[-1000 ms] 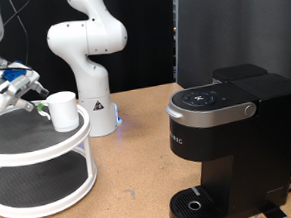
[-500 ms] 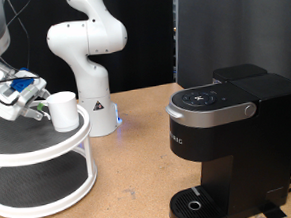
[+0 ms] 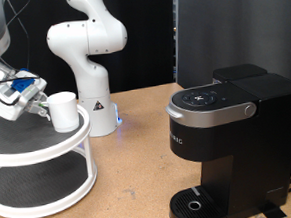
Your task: Make a cup of coffee with the keurig machine
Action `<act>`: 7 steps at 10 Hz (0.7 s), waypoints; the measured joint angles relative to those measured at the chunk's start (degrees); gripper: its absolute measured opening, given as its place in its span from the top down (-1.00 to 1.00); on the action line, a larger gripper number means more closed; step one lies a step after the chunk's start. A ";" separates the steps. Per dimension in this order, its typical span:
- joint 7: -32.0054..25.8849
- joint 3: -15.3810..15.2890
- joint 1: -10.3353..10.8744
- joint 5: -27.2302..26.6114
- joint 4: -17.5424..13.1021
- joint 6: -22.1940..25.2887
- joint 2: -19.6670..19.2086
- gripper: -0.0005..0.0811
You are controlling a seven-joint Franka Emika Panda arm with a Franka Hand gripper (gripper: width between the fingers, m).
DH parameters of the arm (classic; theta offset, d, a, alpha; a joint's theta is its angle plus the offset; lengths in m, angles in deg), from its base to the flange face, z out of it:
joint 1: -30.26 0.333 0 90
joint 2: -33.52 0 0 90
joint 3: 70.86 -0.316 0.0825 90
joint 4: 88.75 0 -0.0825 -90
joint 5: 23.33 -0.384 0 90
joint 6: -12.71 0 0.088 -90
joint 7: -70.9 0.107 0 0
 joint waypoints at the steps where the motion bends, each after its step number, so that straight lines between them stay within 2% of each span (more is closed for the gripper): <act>1: -0.08 0.02 0.00 0.00 0.00 0.01 0.00 -0.02; 2: -0.14 0.02 0.00 0.00 0.00 0.05 0.00 0.40; 3: -0.15 0.03 0.00 0.00 0.00 0.15 0.00 0.40; 4: -0.15 0.03 0.00 0.00 0.00 0.22 0.00 0.82; 7: 1.64 -0.09 -0.09 0.11 -0.49 1.74 0.45 0.82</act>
